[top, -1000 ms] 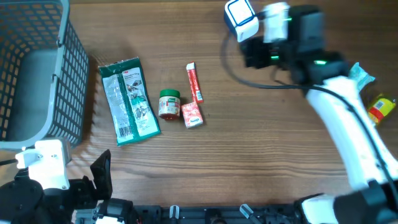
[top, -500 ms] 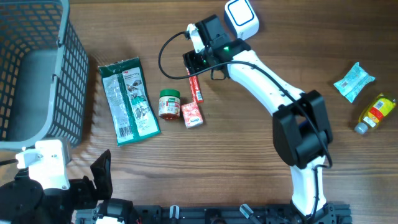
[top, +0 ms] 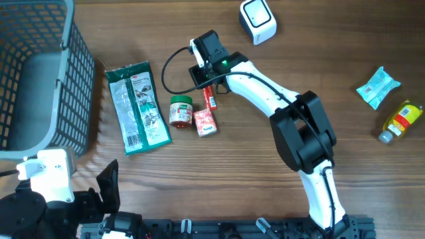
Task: Scan the item barcode
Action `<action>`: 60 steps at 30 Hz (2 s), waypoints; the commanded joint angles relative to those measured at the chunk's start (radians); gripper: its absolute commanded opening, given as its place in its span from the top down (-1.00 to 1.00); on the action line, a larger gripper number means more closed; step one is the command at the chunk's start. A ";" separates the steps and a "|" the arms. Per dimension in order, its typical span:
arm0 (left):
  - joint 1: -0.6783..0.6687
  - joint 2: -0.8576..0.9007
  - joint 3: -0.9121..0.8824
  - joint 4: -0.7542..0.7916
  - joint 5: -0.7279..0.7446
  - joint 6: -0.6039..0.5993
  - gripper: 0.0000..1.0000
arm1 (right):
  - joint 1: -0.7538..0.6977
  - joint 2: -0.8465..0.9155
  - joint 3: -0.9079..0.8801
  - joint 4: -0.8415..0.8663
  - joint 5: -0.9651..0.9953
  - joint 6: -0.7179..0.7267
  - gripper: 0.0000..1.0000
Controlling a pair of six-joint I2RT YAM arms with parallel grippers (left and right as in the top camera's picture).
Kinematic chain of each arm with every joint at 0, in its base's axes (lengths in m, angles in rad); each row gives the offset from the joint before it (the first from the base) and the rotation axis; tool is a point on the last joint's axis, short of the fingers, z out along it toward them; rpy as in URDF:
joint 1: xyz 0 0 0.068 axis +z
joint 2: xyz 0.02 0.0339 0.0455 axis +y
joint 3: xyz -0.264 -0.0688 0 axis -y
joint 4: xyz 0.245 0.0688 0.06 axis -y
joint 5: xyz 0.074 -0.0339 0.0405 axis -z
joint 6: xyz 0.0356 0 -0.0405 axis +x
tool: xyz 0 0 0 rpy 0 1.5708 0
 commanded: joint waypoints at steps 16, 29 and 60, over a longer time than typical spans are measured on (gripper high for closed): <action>0.003 -0.001 0.001 0.002 0.005 0.012 -1.00 | -0.013 0.082 0.027 -0.072 0.101 0.140 0.91; 0.003 -0.001 0.001 0.002 0.005 0.012 -1.00 | -0.180 -0.240 0.055 -0.480 0.159 0.623 0.91; 0.003 -0.001 0.001 0.002 0.005 0.012 -1.00 | -0.172 -0.336 -0.244 -0.527 0.123 1.063 -0.95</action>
